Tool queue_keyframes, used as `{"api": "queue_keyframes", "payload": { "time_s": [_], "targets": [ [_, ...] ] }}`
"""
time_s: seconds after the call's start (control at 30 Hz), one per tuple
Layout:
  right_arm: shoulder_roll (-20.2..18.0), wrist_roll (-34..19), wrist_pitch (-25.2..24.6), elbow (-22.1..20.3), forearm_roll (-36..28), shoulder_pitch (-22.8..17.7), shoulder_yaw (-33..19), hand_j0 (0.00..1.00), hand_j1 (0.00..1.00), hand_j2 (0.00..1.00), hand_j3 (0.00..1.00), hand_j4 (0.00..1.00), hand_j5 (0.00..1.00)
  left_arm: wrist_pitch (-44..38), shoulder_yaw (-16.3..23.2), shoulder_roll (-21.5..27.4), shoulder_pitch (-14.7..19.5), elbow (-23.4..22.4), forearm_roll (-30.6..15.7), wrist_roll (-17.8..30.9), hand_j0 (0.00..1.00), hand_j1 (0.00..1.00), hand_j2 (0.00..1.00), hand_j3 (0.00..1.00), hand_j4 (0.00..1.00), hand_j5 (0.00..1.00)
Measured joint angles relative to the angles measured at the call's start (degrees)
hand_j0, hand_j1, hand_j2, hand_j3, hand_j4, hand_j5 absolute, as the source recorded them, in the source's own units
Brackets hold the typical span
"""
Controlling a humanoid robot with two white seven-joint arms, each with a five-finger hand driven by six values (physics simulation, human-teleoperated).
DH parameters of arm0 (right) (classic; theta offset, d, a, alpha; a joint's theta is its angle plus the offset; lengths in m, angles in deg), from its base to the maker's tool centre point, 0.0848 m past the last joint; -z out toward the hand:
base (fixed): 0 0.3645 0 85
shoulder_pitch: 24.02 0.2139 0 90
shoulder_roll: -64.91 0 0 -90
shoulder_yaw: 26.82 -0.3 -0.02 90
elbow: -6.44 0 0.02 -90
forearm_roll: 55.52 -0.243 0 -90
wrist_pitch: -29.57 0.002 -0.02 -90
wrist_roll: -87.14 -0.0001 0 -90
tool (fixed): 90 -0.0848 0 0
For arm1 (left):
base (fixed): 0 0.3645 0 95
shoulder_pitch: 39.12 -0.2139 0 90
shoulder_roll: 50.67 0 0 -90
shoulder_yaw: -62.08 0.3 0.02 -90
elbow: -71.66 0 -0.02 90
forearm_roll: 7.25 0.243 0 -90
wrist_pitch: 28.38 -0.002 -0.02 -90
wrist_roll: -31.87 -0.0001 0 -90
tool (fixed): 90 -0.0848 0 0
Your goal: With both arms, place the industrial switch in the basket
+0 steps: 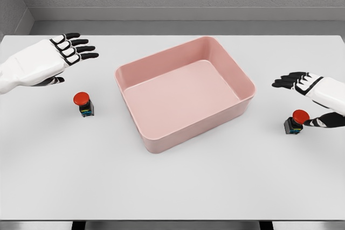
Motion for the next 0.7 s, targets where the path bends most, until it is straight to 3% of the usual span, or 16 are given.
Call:
{"api": "queue_keyframes", "payload": {
  "time_s": [0.17, 0.37, 0.7],
  "targets": [
    [-0.12, 0.00, -0.08, 0.08, -0.18, -0.35, -0.14, 1.00, 1.00, 1.00, 1.00, 1.00, 1.00, 0.00, 0.01, 0.09, -0.17, 0.00, 0.00, 0.28, 1.00, 1.00, 1.00, 1.00, 1.00, 1.00],
    [-0.41, -0.48, -4.55, 0.15, -0.16, -1.05, -0.30, 1.00, 1.00, 1.00, 1.00, 1.00, 1.00, 0.01, 0.05, 3.03, -0.44, 0.07, -0.02, 2.49, 1.00, 1.00, 1.00, 1.00, 1.00, 1.00],
    [-0.49, -11.95, -10.88, 0.04, -0.04, -0.79, -0.31, 1.00, 1.00, 1.00, 1.00, 1.00, 1.00, 0.04, 4.21, 5.41, 0.00, 1.94, 0.13, 9.11, 1.00, 1.00, 1.00, 1.00, 1.00, 1.00]
  ]
}}
